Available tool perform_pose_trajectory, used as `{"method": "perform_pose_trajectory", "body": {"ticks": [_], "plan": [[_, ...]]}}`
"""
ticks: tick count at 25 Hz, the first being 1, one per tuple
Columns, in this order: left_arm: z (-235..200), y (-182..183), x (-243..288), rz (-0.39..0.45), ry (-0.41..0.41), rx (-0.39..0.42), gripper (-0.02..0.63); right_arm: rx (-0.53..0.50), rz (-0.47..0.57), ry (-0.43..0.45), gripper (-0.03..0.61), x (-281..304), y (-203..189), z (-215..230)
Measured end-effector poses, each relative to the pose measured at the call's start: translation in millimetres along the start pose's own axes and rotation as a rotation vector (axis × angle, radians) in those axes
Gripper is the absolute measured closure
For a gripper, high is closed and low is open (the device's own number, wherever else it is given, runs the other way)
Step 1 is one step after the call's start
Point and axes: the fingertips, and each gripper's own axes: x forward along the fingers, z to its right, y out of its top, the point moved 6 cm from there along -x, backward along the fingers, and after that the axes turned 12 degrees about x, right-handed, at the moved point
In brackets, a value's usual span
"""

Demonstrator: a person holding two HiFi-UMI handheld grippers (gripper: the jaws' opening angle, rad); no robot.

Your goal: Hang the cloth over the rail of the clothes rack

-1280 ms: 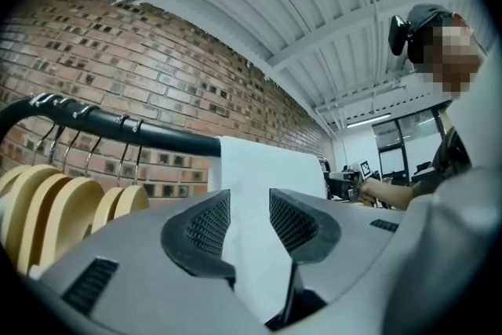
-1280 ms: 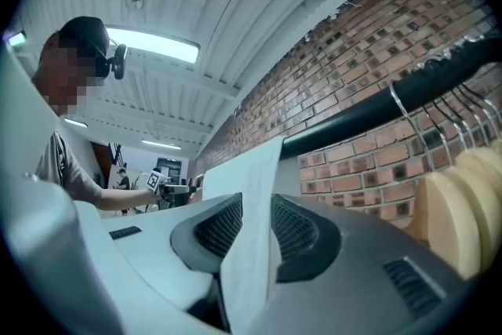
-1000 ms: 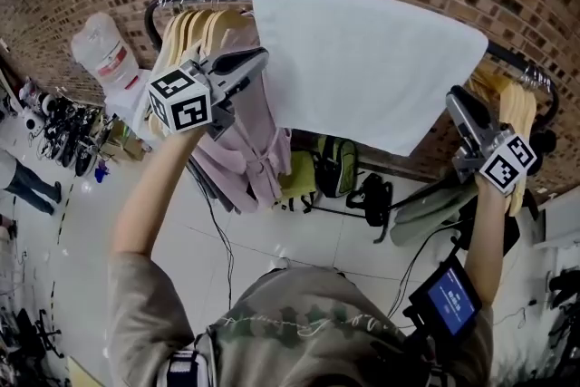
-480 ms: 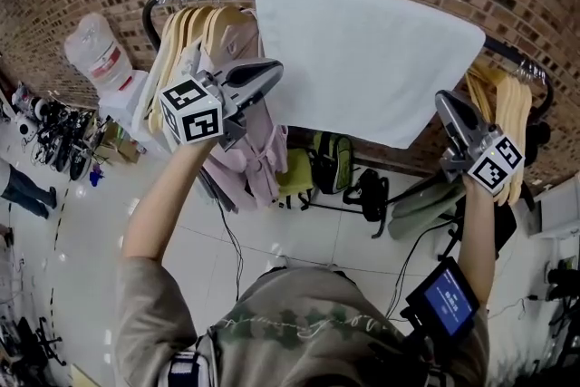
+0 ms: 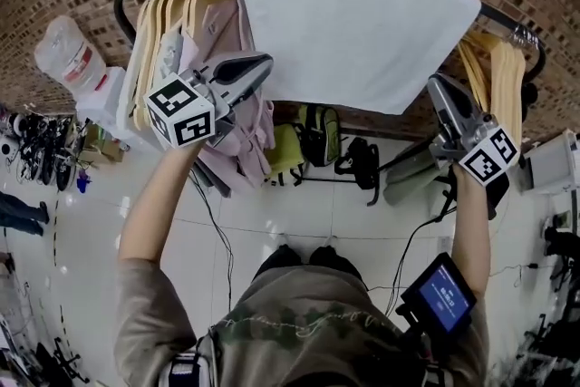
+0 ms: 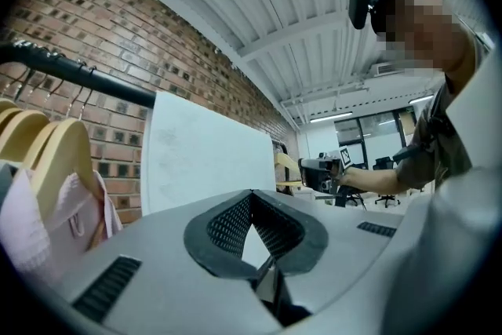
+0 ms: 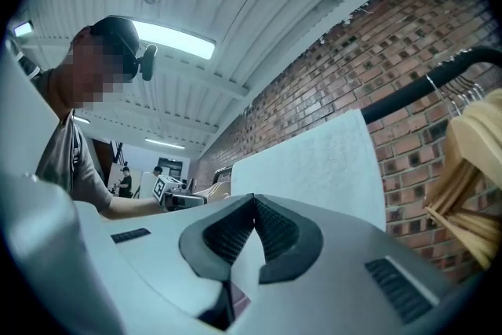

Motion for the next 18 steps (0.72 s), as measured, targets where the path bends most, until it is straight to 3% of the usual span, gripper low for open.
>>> {"method": "perform_pose_trajectory", "body": {"ticks": [5, 14, 18], "plan": [[27, -20, 11, 0.002, -0.043, -0.032, 0.607, -0.006, -0.03, -0.022, 0.571, -14, -32, -23], [108, -2, -16, 0.048, 0.035, -0.062, 0.607, -0.011, -0.06, 0.049, 0.571, -64, -43, -81], [161, 5, -21, 0.014, 0.074, -0.041, 0.607, 0.012, -0.043, 0.082, 0.571, -99, -42, -105]]}}
